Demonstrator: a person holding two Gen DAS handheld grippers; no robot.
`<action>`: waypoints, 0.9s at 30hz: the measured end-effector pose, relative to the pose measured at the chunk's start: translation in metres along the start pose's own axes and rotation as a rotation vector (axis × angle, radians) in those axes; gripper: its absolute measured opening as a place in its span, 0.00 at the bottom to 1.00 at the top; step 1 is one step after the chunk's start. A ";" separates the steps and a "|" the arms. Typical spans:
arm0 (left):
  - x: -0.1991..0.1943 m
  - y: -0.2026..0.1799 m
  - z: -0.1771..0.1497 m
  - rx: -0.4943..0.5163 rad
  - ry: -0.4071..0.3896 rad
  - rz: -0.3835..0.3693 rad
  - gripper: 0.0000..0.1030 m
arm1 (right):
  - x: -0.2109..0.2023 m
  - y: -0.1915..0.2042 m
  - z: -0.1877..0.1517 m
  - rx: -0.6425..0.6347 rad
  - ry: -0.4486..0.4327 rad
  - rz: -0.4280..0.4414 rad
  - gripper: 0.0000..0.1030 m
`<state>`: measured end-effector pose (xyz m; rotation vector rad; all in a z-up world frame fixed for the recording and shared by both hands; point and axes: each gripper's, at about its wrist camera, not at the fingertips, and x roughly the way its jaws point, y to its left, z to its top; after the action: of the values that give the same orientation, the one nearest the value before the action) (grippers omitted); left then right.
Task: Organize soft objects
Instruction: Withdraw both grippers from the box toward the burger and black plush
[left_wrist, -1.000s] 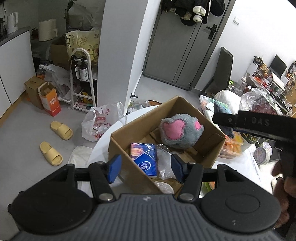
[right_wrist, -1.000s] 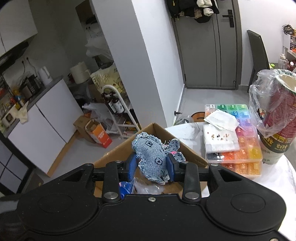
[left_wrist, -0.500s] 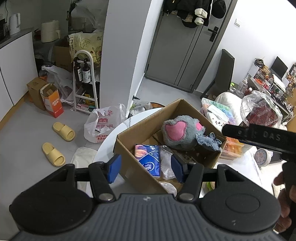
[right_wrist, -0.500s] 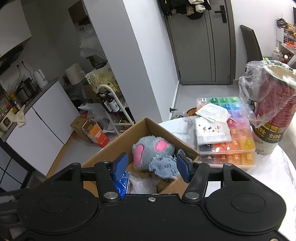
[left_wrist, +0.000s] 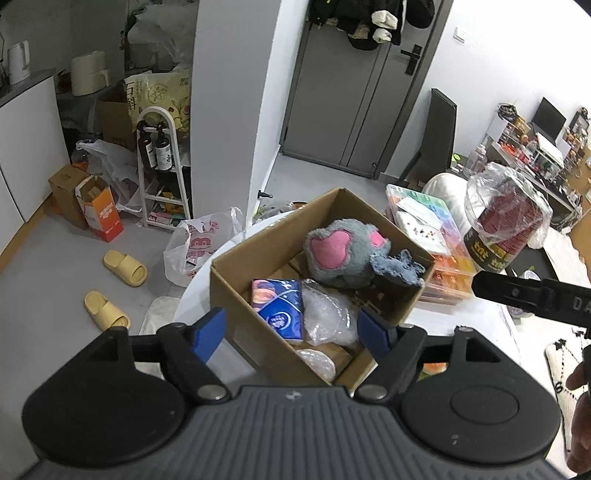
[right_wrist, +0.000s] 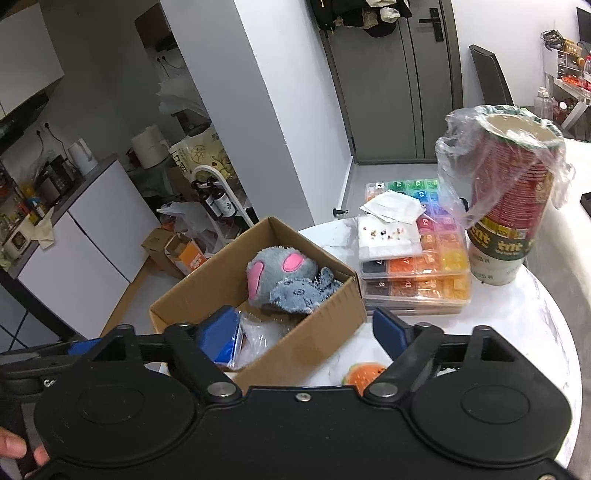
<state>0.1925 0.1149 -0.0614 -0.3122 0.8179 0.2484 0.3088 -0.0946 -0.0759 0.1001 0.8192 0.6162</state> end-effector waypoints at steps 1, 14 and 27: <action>-0.001 -0.003 -0.001 0.007 0.001 -0.001 0.76 | -0.003 -0.001 -0.001 -0.005 0.001 0.003 0.82; -0.015 -0.036 -0.006 0.060 -0.014 -0.003 0.78 | -0.040 -0.024 -0.015 -0.018 -0.008 0.030 0.89; -0.025 -0.074 -0.019 0.136 -0.036 0.009 0.85 | -0.064 -0.055 -0.033 -0.012 -0.041 0.062 0.93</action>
<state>0.1882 0.0371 -0.0414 -0.1756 0.7964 0.2051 0.2779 -0.1799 -0.0738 0.1268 0.7753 0.6756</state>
